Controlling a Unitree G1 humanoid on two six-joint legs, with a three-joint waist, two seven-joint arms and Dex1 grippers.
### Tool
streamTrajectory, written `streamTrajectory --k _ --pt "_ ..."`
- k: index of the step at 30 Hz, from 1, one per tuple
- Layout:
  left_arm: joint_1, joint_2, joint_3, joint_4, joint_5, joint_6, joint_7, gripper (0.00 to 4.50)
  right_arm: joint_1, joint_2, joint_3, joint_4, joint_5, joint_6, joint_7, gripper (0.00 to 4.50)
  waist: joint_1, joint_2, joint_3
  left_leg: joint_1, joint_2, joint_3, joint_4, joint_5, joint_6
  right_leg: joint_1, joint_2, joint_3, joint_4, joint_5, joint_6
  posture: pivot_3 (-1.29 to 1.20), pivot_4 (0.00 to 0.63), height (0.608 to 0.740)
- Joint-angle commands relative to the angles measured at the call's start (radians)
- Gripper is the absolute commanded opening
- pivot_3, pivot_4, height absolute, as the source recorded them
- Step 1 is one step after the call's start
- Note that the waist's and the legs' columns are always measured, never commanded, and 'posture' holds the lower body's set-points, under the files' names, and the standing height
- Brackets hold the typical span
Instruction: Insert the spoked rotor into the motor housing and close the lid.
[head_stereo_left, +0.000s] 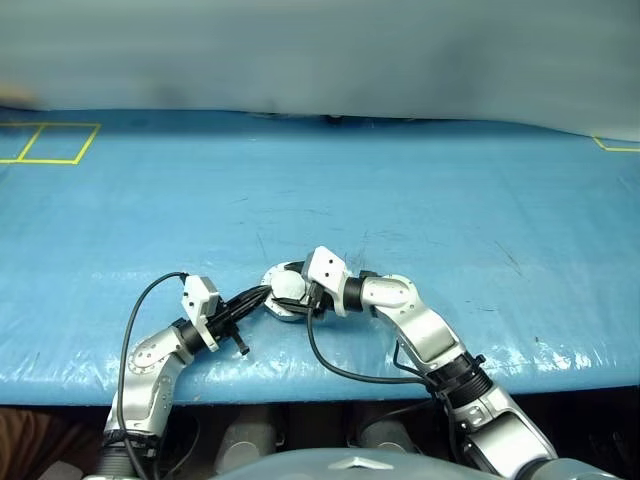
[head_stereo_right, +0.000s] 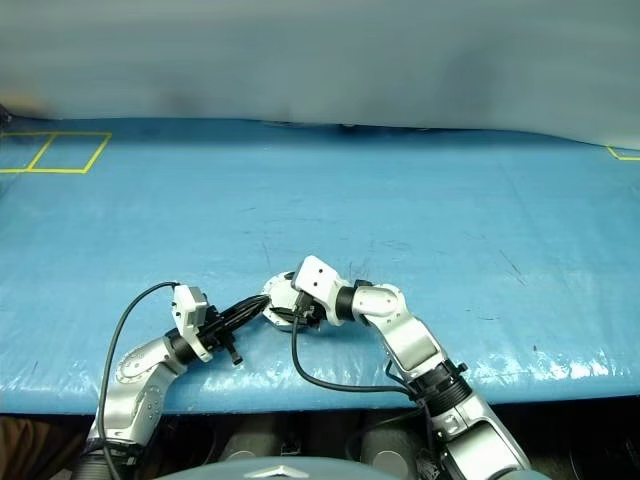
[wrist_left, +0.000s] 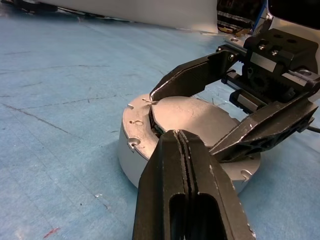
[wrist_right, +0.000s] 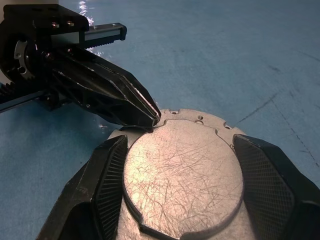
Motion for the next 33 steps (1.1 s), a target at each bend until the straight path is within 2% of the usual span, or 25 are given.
streamTrajectory --k 1,3,7,8,15,24,29,33 --pt "0.024 0.027 -0.030 0.032 0.052 -0.005 -0.002 0.00 0.023 -0.019 -0.001 0.004 -0.007 0.042 -0.002 3.01 0.000 0.000 -0.001 0.000 0.000 0.000 0.000 0.000 0.000 0.000 0.000 0.000 0.000 0.000 0.000 0.00 0.150 0.740" --pt "0.035 0.029 -0.029 0.035 0.051 -0.018 -0.003 0.00 0.026 -0.027 -0.005 -0.008 0.012 0.055 0.018 3.01 0.000 0.002 -0.003 0.000 0.000 0.000 0.000 -0.002 -0.002 0.000 0.000 0.000 0.000 0.000 0.000 0.00 0.150 0.740" --pt "0.045 0.030 -0.031 0.036 0.057 -0.028 0.003 0.00 0.034 -0.037 -0.036 -0.064 0.050 0.073 0.023 4.34 0.001 0.002 -0.004 0.000 0.000 0.000 0.000 -0.003 -0.003 0.000 -0.001 0.000 -0.001 0.000 0.000 0.00 0.150 0.740" --pt "0.046 0.028 -0.031 0.036 0.056 -0.030 0.004 0.00 0.037 -0.034 -0.056 -0.091 0.077 0.087 0.025 4.49 0.001 0.002 -0.004 0.000 0.000 0.000 0.000 -0.003 -0.003 0.000 -0.001 0.000 -0.001 0.000 0.000 0.00 0.150 0.740" --pt "0.051 0.021 -0.040 0.046 0.054 -0.045 0.005 0.00 0.058 0.000 -0.215 -0.199 0.259 0.242 -0.015 4.49 0.002 0.003 -0.004 -0.001 0.000 0.000 0.000 -0.003 -0.003 0.000 -0.002 0.000 -0.001 0.000 0.000 0.00 0.150 0.740" --pt "0.046 0.018 -0.039 0.061 0.052 -0.061 0.001 0.00 0.117 0.015 -0.349 -0.175 0.491 0.570 -0.051 4.49 0.007 0.003 -0.004 -0.002 0.000 0.000 -0.001 -0.003 -0.003 -0.001 -0.003 0.000 -0.002 0.000 0.000 0.00 0.150 0.740" --pt "0.048 0.018 -0.041 0.065 0.054 -0.070 0.003 0.00 0.122 0.078 -0.427 -0.134 0.612 0.691 -0.087 4.49 0.005 0.004 -0.003 -0.002 0.000 0.000 -0.002 -0.004 -0.003 -0.001 -0.003 0.001 -0.002 0.000 0.000 0.00 0.150 0.740" --pt "0.051 0.016 -0.043 0.067 0.056 -0.075 0.006 0.00 0.119 0.100 -0.448 -0.104 0.652 0.740 -0.112 3.56 0.006 0.004 -0.003 -0.002 0.000 0.000 -0.002 -0.004 -0.002 -0.002 -0.003 0.001 -0.002 0.000 0.000 0.00 0.150 0.740"
